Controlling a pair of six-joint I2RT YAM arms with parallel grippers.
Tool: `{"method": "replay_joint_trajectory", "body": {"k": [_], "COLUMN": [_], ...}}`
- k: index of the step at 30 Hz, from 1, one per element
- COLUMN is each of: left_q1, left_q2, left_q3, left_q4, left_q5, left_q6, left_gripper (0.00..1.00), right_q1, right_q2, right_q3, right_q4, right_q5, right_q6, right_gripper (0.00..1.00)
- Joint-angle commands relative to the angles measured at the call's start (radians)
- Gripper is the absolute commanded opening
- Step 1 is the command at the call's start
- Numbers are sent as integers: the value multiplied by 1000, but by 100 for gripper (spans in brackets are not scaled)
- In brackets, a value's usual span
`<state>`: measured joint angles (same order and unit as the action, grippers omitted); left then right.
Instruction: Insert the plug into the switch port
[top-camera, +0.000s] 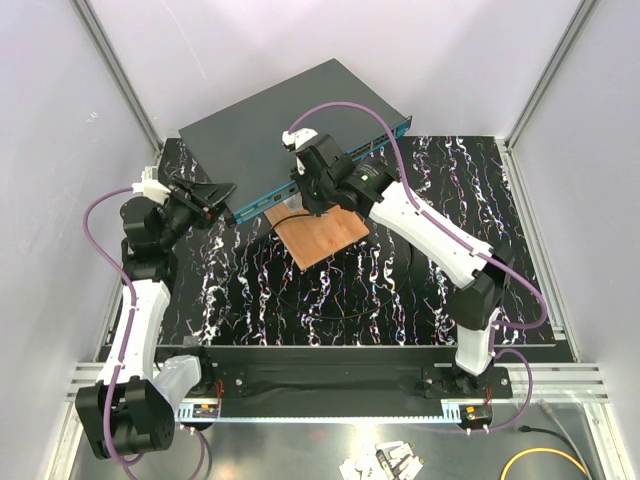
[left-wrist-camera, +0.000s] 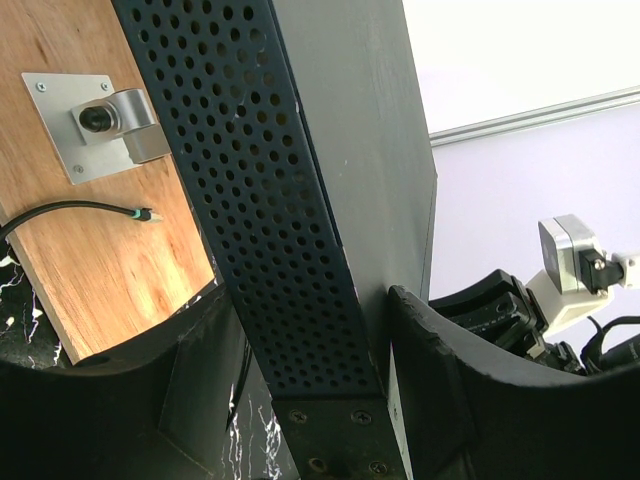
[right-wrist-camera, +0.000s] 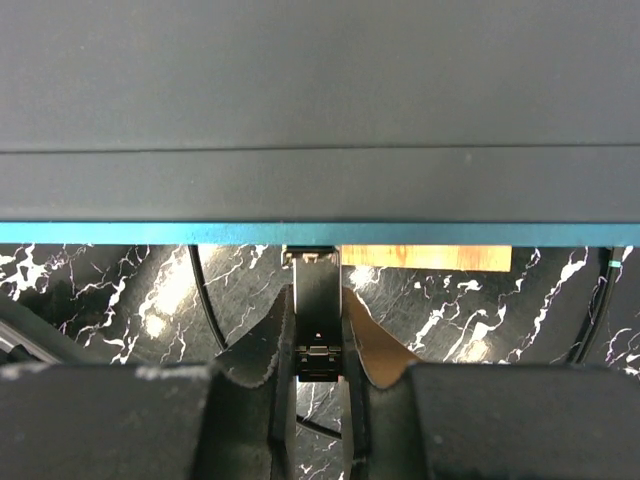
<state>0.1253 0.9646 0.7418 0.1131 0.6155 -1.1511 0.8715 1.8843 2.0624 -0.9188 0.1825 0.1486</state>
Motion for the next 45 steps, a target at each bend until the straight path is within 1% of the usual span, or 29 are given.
{"method": "replay_joint_trajectory", "body": {"k": [1,10,11,12,14,15,18,20,21,22,25,26,29,32,35,39,41,45], "left_q1": [-53,-62,-62,-64,-62,-64,-64,-65,-65,-65,-67,-67,-66,-65,-67,-67,-67,-67], "left_q2": [0,6,6,6,8,10,13,13,13,13,14,14,13,14,14,14,16,17], "left_q3": [1,-4,-2,-1,-1,-1,1,1,2,4,7,7,5,8,8,10,8,11], "left_q4": [66,62,60,57,56,56,57,56,54,48,40,39,39,34,28,23,19,19], "left_q5": [43,43,43,40,39,41,41,40,39,41,41,41,39,40,38,39,38,41], "left_q6": [40,45,45,48,50,50,48,50,53,54,60,62,62,67,71,74,74,76], "left_gripper": [13,13,13,13,13,13,13,13,13,13,13,13,13,13,13,13,13,13], "right_q1": [-25,-25,-26,-25,-25,-25,-23,-25,-25,-25,-23,-23,-31,-31,-31,-40,-46,-46], "right_q2": [9,50,58,58,58,56,49,42,38,35,6,-16,-60,-96,-120,-154,-181,-200], "right_q3": [73,153,171,176,182,177,154,142,136,131,96,70,13,-34,-70,-133,-174,-200], "right_q4": [37,49,51,57,63,69,87,87,86,89,95,101,110,115,95,74,87,92], "right_q5": [9,35,41,43,54,55,64,69,72,72,66,49,23,-1,-35,-90,-92,-98], "right_q6": [19,23,25,26,35,39,46,46,42,36,20,8,5,-14,-36,-56,-57,-67], "right_gripper": [0,0,2,6,8,13,12,17,22,30,39,52,61,63,68,68,63,56]}}
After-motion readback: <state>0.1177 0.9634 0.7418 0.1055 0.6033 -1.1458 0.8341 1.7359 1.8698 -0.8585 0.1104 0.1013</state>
